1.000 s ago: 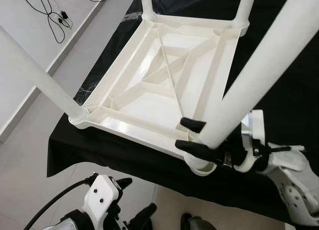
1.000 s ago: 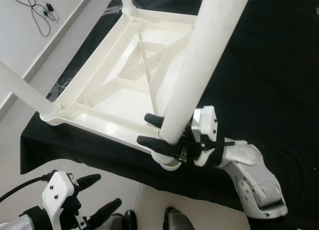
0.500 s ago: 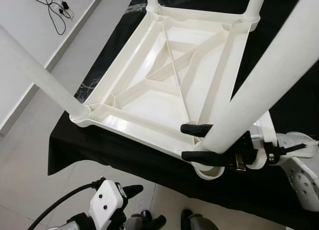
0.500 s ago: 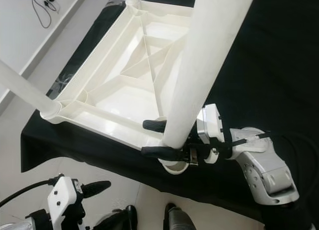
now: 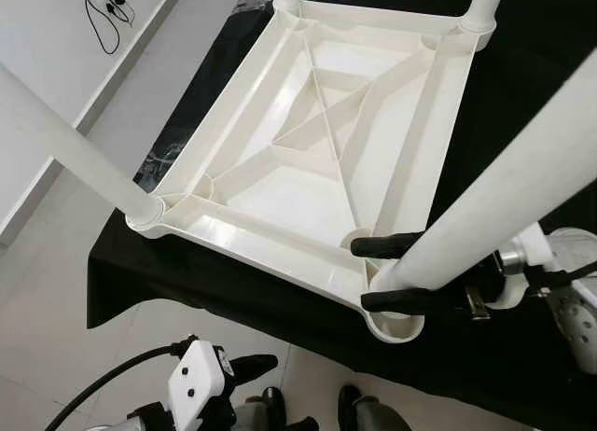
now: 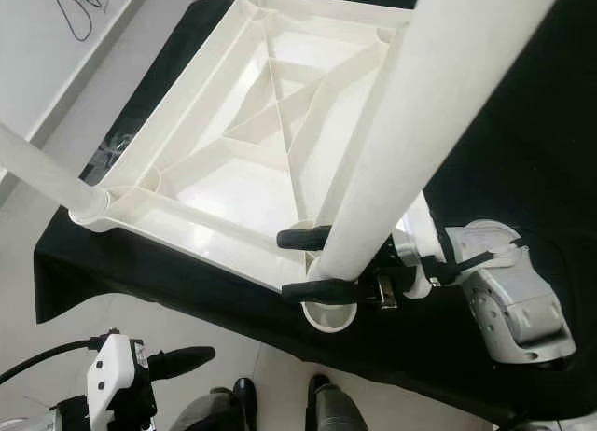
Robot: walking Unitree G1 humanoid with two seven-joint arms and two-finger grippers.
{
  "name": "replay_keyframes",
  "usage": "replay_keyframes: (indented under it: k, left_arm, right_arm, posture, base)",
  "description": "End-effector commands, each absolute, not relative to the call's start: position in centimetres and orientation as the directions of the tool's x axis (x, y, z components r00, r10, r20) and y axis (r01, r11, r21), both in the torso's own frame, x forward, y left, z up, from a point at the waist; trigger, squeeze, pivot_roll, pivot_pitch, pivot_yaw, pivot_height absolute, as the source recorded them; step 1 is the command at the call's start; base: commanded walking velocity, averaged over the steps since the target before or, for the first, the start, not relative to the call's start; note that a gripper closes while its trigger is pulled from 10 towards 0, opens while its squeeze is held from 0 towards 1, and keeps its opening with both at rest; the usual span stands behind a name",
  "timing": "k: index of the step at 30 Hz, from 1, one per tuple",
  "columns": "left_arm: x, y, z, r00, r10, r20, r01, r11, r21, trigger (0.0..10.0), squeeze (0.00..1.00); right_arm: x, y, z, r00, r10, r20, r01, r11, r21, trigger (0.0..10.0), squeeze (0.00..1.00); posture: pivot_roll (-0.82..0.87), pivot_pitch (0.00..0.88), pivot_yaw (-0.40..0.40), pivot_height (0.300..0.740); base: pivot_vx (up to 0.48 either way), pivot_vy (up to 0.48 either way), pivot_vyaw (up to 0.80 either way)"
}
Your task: Building children table
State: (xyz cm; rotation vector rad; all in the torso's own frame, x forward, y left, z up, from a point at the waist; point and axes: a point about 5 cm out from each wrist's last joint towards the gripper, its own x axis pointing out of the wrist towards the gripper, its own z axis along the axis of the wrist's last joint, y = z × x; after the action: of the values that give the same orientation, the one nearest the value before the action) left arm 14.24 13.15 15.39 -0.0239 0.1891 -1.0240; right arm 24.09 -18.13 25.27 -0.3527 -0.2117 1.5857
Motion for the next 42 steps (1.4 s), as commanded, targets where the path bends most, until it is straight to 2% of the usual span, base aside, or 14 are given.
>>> replay_keyframes:
  k: [1, 7, 14, 20, 25, 29, 42]
  left_arm:
    - [13.9, 13.5, 14.9, 0.492, -0.852, -0.177, 0.846, 0.516, -0.131, 10.0, 0.00]
    - [14.1, 13.7, 14.8, 0.479, -0.859, -0.182, 0.855, 0.503, -0.124, 10.0, 0.00]
    - [14.3, 13.8, 14.8, 0.477, -0.860, -0.181, 0.857, 0.501, -0.122, 10.0, 0.00]
    - [14.6, 13.6, 14.8, 0.474, -0.863, -0.174, 0.862, 0.495, -0.110, 10.0, 0.00]
    - [14.8, 13.6, 14.8, 0.474, -0.864, -0.170, 0.863, 0.495, -0.104, 10.0, 0.00]
    - [14.9, 13.5, 14.8, 0.473, -0.865, -0.167, 0.864, 0.493, -0.104, 10.0, 0.00]
    - [15.1, 13.4, 14.7, 0.470, -0.867, -0.162, 0.866, 0.489, -0.103, 10.0, 0.00]
  right_arm:
    - [24.0, -18.5, 22.7, -0.018, 0.988, -0.152, -0.975, -0.050, -0.215, 10.0, 0.00]
    - [22.5, -17.8, 22.8, -0.096, 0.982, -0.163, -0.969, -0.129, -0.209, 10.0, 0.00]
    - [22.7, -17.5, 22.6, -0.082, 0.983, -0.165, -0.966, -0.118, -0.229, 10.0, 0.00]
    - [23.7, -16.6, 21.8, -0.009, 0.989, -0.145, -0.964, -0.047, -0.260, 10.0, 0.00]
    - [23.3, -16.2, 21.7, -0.044, 0.990, -0.137, -0.966, -0.077, -0.247, 10.0, 0.00]
    - [22.2, -15.5, 22.1, -0.124, 0.983, -0.134, -0.961, -0.152, -0.230, 10.0, 0.00]
    - [22.1, -14.3, 22.4, -0.131, 0.984, -0.120, -0.951, -0.159, -0.264, 10.0, 0.00]
  posture:
    - [0.06, 0.419, 0.123, 0.740]
    - [0.05, 0.417, 0.131, 0.740]
    - [0.05, 0.413, 0.130, 0.740]
    - [0.04, 0.403, 0.125, 0.740]
    - [0.04, 0.401, 0.123, 0.740]
    - [0.04, 0.400, 0.122, 0.740]
    - [0.03, 0.390, 0.119, 0.740]
  base:
    - [0.000, 0.000, 0.00]
    - [0.000, 0.000, 0.00]
    - [0.000, 0.000, 0.00]
    - [0.000, 0.000, 0.00]
    - [0.000, 0.000, 0.00]
    - [0.000, 0.000, 0.00]
    - [0.000, 0.000, 0.00]
